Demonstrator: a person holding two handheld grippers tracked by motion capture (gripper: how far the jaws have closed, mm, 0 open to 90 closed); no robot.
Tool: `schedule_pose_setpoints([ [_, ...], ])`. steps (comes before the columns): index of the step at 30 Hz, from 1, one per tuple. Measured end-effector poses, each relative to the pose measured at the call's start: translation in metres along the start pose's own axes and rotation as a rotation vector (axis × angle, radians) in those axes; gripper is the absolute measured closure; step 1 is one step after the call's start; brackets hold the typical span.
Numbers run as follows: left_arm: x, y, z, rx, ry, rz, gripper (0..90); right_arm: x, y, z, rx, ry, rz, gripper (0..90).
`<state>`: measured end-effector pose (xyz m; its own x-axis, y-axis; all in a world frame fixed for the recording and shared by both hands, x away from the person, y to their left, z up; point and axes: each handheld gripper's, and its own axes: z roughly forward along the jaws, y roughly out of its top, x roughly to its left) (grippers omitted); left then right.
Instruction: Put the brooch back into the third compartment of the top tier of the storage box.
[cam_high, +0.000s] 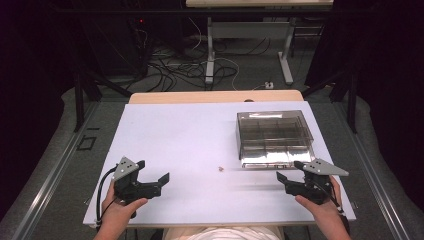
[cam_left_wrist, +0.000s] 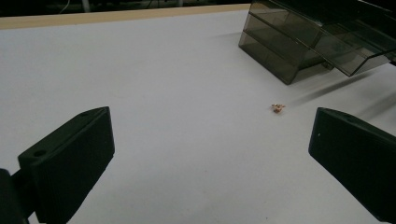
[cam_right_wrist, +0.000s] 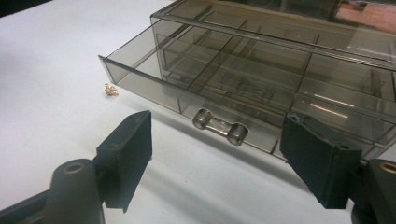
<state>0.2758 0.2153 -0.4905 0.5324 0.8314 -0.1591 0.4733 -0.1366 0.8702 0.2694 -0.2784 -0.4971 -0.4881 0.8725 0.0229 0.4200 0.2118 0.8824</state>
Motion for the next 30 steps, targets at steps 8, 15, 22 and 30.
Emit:
schedule_pose_setpoints([
  [8,0.000,0.000,-0.001,-0.005,-0.005,-0.021,0.1,0.009,0.001,0.001,0.005,0.010,0.001,28.7],
  [15,-0.001,0.000,-0.001,0.001,-0.002,-0.005,0.1,0.018,0.005,0.000,0.008,0.023,0.025,31.5],
  [22,-0.002,-0.001,-0.002,0.003,0.001,-0.007,0.1,0.032,0.016,0.001,0.007,0.064,0.015,33.6],
  [30,-0.002,-0.002,0.000,0.010,0.000,-0.013,0.2,0.049,0.025,0.010,0.023,0.126,-0.040,35.5],
])
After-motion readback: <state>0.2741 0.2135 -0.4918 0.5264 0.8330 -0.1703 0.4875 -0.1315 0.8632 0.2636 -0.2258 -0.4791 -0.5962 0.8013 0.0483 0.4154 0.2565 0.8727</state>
